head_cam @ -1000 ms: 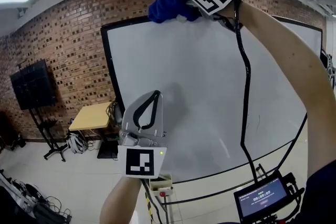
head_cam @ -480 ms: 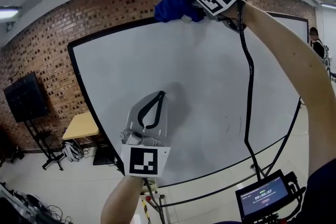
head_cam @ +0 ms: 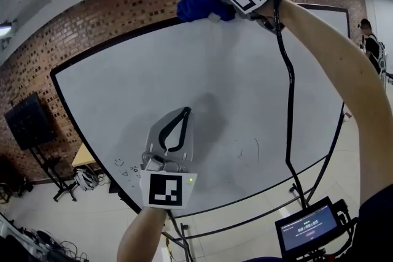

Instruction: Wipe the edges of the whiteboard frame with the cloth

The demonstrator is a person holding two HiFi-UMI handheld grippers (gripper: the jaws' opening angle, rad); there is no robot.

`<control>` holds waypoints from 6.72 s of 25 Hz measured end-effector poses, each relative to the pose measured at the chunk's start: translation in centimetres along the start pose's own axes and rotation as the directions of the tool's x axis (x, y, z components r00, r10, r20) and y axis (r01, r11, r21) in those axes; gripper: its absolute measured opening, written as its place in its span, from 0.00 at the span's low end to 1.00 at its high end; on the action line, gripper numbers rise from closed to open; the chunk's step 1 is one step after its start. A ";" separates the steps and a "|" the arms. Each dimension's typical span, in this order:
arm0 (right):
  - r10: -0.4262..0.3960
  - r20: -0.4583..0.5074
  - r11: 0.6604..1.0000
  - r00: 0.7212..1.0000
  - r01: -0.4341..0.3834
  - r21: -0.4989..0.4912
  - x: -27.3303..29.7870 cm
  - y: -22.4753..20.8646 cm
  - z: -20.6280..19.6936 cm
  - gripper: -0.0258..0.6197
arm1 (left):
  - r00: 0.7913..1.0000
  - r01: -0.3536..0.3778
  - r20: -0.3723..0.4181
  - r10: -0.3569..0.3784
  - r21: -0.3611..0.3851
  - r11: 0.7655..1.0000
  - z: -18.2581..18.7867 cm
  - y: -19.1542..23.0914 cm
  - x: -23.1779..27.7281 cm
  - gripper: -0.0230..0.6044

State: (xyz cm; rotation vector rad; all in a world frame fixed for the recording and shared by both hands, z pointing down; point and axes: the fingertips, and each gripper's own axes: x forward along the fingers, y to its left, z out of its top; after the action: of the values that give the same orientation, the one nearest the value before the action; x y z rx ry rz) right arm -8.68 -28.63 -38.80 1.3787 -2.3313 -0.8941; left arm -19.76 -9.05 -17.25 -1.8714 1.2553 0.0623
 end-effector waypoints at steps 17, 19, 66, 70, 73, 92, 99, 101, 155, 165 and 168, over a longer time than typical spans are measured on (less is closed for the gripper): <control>-0.014 0.019 0.997 1.000 0.013 0.070 -2.8 -9.8 -6.9 0.32 | 0.996 -0.036 -0.081 0.033 -0.032 0.999 0.4 -5.9 6.6 0.04; -0.028 0.004 0.997 1.000 0.028 0.072 -2.8 -10.2 -8.0 0.32 | 0.997 -0.028 -0.072 0.024 -0.051 0.998 0.0 -6.0 7.2 0.04; -0.103 0.078 0.974 0.992 0.116 -0.193 -9.4 -27.7 -25.1 0.32 | 1.000 0.018 -0.020 -0.020 -0.116 0.993 9.8 -12.0 33.8 0.04; -0.116 0.060 0.975 0.991 0.125 -0.183 -9.4 -28.4 -25.8 0.32 | 0.999 0.022 -0.026 -0.025 -0.112 0.993 9.6 -12.1 33.8 0.04; -0.138 0.046 0.973 0.989 0.144 -0.180 -9.6 -29.3 -26.4 0.32 | 0.999 0.024 -0.028 -0.027 -0.116 0.993 9.4 -12.0 33.7 0.04; -0.460 -0.109 0.877 0.881 0.470 0.099 -15.9 -41.1 -38.3 0.32 | 0.986 0.167 0.027 -0.165 -0.213 0.963 6.5 -18.2 35.0 0.04; -0.312 0.115 0.870 0.943 0.235 0.434 -15.9 -37.5 -38.2 0.32 | 0.978 0.209 0.036 -0.206 -0.209 0.955 6.9 -20.5 34.3 0.04; -0.265 0.191 0.866 0.945 0.146 0.479 -15.5 -35.8 -37.6 0.32 | 0.978 0.210 0.043 -0.206 -0.205 0.956 8.0 -20.8 33.8 0.04; -0.073 0.482 0.678 0.873 -0.311 0.666 -13.4 -17.5 -54.4 0.32 | 0.865 0.360 -0.265 -0.425 -0.262 0.895 -2.4 -39.7 37.7 0.04; -0.037 0.454 0.642 0.890 -0.327 0.693 -13.5 -13.9 -57.0 0.32 | 0.839 0.360 -0.287 -0.462 -0.343 0.868 -4.8 -41.6 36.8 0.04; -0.022 0.436 0.637 0.900 -0.324 0.699 -13.5 -12.8 -58.3 0.32 | 0.830 0.367 -0.285 -0.480 -0.369 0.854 -5.7 -42.8 36.5 0.04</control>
State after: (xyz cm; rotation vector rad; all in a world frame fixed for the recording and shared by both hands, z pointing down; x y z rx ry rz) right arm 37.74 -42.62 -1.49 1.2721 -3.3362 -0.0822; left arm 29.21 -34.19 -4.30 -2.4837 1.0692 -0.3815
